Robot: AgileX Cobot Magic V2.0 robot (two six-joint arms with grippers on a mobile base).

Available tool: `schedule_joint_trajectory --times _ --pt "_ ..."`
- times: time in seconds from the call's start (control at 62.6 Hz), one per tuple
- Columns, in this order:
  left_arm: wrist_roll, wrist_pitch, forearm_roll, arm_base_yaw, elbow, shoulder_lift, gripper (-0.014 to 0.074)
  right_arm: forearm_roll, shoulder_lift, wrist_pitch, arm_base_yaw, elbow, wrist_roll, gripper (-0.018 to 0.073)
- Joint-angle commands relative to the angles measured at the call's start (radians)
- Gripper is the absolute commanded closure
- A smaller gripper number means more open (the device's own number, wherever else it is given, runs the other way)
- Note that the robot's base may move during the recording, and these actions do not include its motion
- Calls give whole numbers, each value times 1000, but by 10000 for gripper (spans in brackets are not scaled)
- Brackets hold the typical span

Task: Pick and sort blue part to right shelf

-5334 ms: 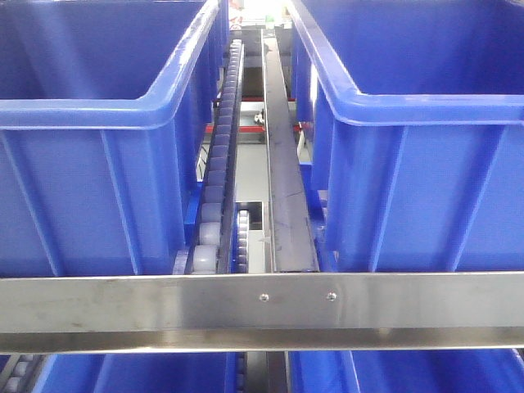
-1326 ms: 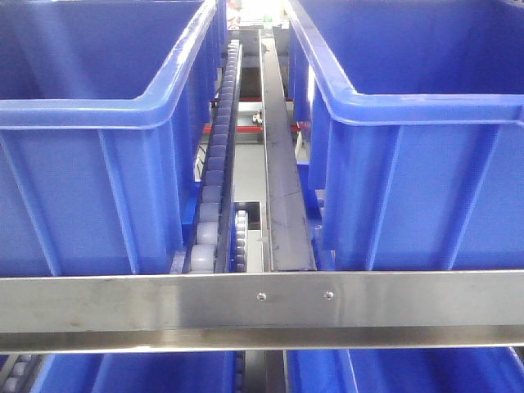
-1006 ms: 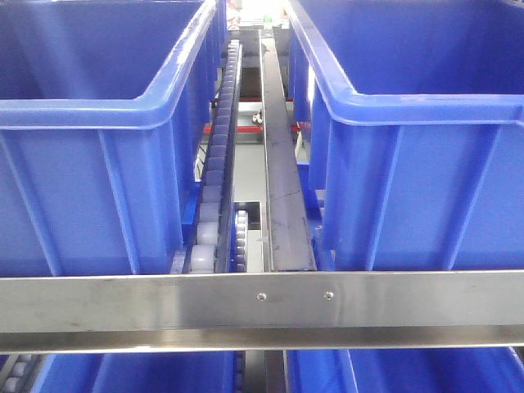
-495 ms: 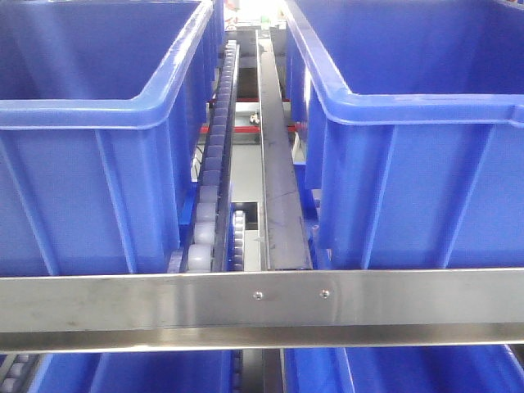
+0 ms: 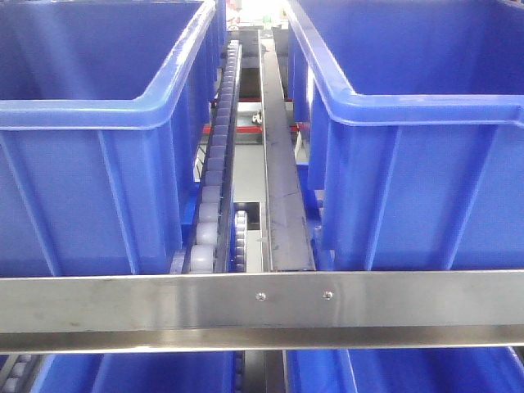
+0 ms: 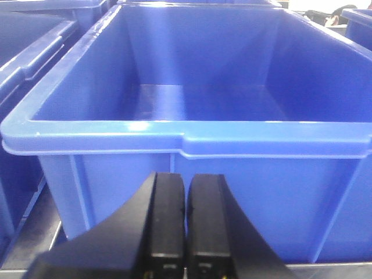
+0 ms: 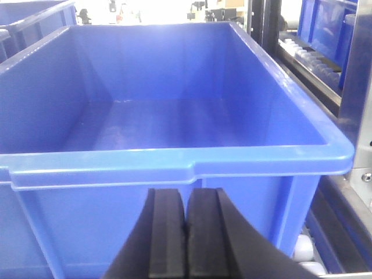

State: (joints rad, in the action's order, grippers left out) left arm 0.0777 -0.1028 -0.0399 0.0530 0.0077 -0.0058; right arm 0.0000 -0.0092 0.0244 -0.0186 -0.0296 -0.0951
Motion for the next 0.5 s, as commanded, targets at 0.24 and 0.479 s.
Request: schedule_joint_trajectory --times 0.24,0.479 --pt "4 89 9 1 23 -20 473 0 -23 -81 -6 20 5 475" --pt "4 89 9 1 23 -20 473 0 -23 -81 -6 20 5 475"
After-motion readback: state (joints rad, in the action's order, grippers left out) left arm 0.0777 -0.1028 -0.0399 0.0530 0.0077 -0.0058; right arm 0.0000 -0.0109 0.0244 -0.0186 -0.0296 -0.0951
